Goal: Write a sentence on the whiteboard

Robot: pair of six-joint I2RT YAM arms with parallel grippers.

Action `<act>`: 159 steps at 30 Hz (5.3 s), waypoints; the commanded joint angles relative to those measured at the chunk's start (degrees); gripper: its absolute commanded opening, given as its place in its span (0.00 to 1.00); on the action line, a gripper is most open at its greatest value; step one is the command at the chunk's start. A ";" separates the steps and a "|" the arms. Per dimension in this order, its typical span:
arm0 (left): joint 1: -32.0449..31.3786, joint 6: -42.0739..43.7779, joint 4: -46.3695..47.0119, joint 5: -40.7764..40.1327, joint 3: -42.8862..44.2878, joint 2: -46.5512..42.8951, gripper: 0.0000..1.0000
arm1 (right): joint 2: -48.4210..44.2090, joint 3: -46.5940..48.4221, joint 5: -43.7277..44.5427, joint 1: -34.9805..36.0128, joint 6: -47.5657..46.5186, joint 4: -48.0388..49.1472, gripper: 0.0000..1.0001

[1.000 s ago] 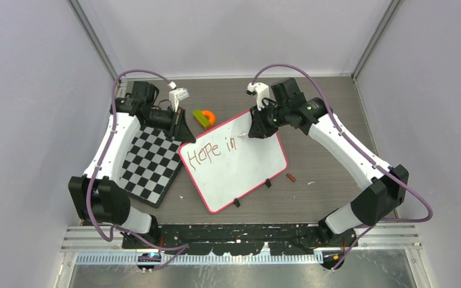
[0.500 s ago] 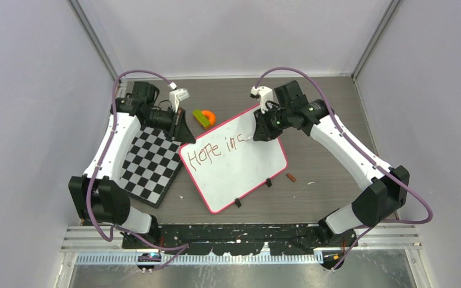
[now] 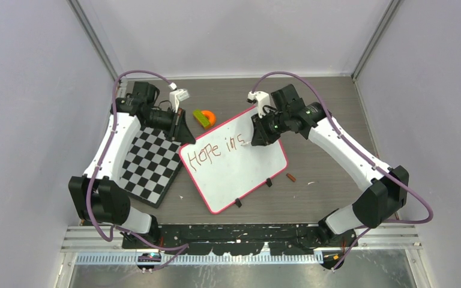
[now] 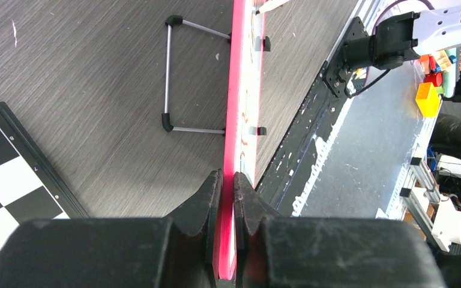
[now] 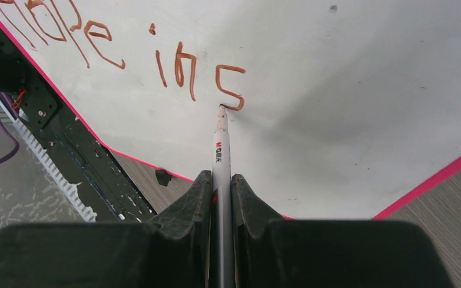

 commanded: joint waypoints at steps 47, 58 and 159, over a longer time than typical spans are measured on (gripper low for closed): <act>-0.82 0.37 -1.84 -0.51 0.49 0.35 0.00 | 0.74 4.68 -1.77 -3.94 0.62 3.49 0.00; -0.82 0.46 -2.01 -0.65 0.40 0.13 0.00 | 1.01 5.34 0.57 -4.35 -0.42 3.12 0.00; -1.42 3.53 -4.02 -2.08 6.12 3.85 0.00 | 2.71 8.56 -2.28 -7.60 -2.14 -0.91 0.00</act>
